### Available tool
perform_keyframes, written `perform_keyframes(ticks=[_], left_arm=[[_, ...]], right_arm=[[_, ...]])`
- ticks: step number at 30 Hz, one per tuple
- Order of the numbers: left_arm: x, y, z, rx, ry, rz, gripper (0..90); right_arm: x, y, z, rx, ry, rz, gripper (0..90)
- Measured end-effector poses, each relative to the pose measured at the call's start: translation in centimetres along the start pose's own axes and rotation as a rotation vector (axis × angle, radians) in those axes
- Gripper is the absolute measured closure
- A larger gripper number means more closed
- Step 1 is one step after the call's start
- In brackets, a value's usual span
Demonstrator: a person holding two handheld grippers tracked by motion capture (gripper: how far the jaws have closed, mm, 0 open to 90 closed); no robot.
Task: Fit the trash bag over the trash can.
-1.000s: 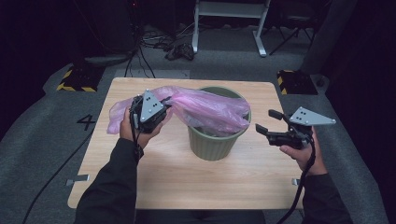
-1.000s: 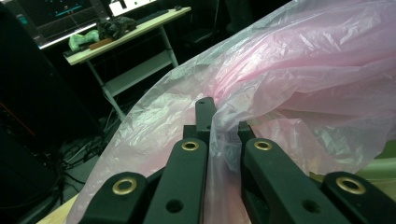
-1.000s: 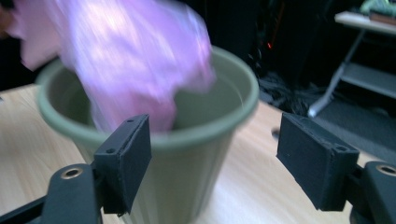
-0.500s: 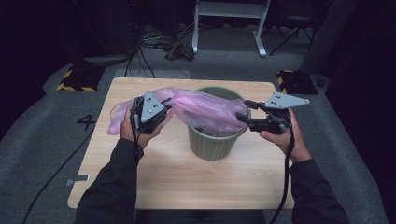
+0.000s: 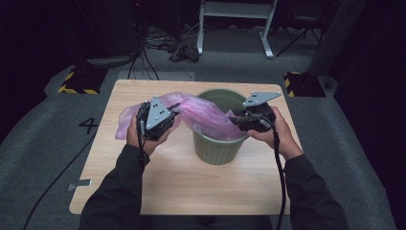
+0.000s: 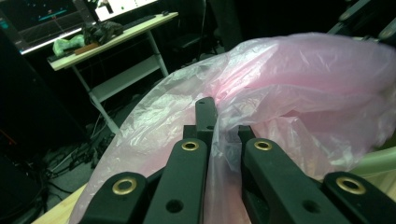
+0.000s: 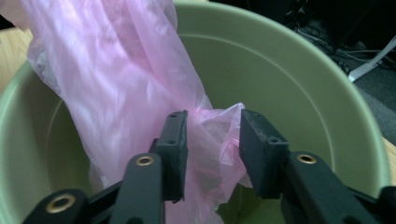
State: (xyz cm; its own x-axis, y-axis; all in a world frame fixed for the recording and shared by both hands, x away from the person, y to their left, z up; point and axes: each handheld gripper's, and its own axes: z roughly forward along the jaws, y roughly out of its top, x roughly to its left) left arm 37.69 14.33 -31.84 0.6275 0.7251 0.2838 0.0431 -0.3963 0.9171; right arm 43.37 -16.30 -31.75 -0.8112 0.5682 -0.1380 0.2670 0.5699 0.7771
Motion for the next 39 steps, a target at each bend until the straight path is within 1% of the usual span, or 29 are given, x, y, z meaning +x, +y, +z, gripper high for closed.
perform_keyframes(ticks=[2,4,6,7,10,14,16,17,19,22,25,26,27,28,29,31,33,34,35,38,39], left_arm=[[-0.4,0.4,0.1,-0.002,-0.005,0.012,88.6],[-0.6,0.7,0.3,-0.002,-0.013,0.02,88.6],[-0.9,1.0,0.5,0.004,-0.016,0.025,88.6],[-1.0,1.1,0.6,0.008,-0.015,0.034,88.6],[-1.2,1.2,1.0,0.017,-0.019,0.036,88.6],[-1.5,1.2,1.5,0.024,-0.026,0.035,88.6],[-1.7,1.2,1.7,0.026,-0.035,0.034,88.6],[-1.8,1.3,1.8,0.031,-0.038,0.043,88.6],[-2.2,1.4,2.2,0.034,-0.048,0.051,88.6],[-2.8,1.6,2.6,0.038,-0.059,0.063,88.6],[-3.2,1.8,2.9,0.037,-0.071,0.069,88.5],[-3.4,1.9,2.9,0.035,-0.075,0.07,88.5],[-3.5,1.9,3.0,0.035,-0.079,0.069,88.5],[-3.6,1.9,3.0,0.035,-0.084,0.069,88.5],[-3.7,1.9,3.1,0.033,-0.089,0.068,88.5],[-3.9,2.0,3.1,0.033,-0.096,0.065,88.4],[-4.0,2.0,3.1,0.032,-0.103,0.066,88.3],[-4.0,2.0,3.1,0.033,-0.108,0.065,88.2],[-4.1,1.9,3.2,0.034,-0.112,0.065,88.1],[-4.2,1.8,3.2,0.031,-0.128,0.051,87.1],[-4.2,1.7,3.2,0.033,-0.132,0.052,87.0]], right_arm=[[0.2,0.2,0.3,0.02,-0.006,0.0,54.6],[0.4,0.4,0.4,0.028,-0.012,-0.002,46.8],[0.4,0.5,0.4,0.029,-0.017,0.001,41.7],[0.4,0.5,0.3,0.024,-0.019,0.004,38.6],[0.3,0.4,-0.2,0.003,-0.018,0.014,31.9],[0.0,0.2,-1.4,-0.061,-0.007,0.019,28.9],[0.1,0.2,-2.1,-0.107,0.027,0.021,27.1],[0.2,0.2,-2.3,-0.122,0.036,0.018,26.5],[0.7,0.3,-2.6,-0.15,0.073,-0.004,24.2],[1.7,0.7,-2.5,-0.158,0.102,-0.051,22.1],[2.5,1.1,-2.1,-0.162,0.126,-0.065,21.6],[2.7,1.2,-1.9,-0.158,0.129,-0.069,21.5],[2.8,1.2,-1.7,-0.147,0.12,-0.069,21.3],[2.9,1.2,-1.4,-0.14,0.113,-0.068,22.0],[2.9,1.2,-1.2,-0.136,0.112,-0.071,24.8],[3.0,1.2,-0.9,-0.125,0.085,-0.075,37.5],[2.9,1.1,-0.6,-0.119,0.085,-0.067,52.0],[2.9,1.0,-0.5,-0.111,0.08,-0.068,56.1],[2.8,1.0,-0.4,-0.101,0.081,-0.075,62.3],[2.8,0.7,-0.2,-0.094,0.074,-0.084,73.5],[2.8,0.7,-0.1,-0.093,0.072,-0.084,75.6]])
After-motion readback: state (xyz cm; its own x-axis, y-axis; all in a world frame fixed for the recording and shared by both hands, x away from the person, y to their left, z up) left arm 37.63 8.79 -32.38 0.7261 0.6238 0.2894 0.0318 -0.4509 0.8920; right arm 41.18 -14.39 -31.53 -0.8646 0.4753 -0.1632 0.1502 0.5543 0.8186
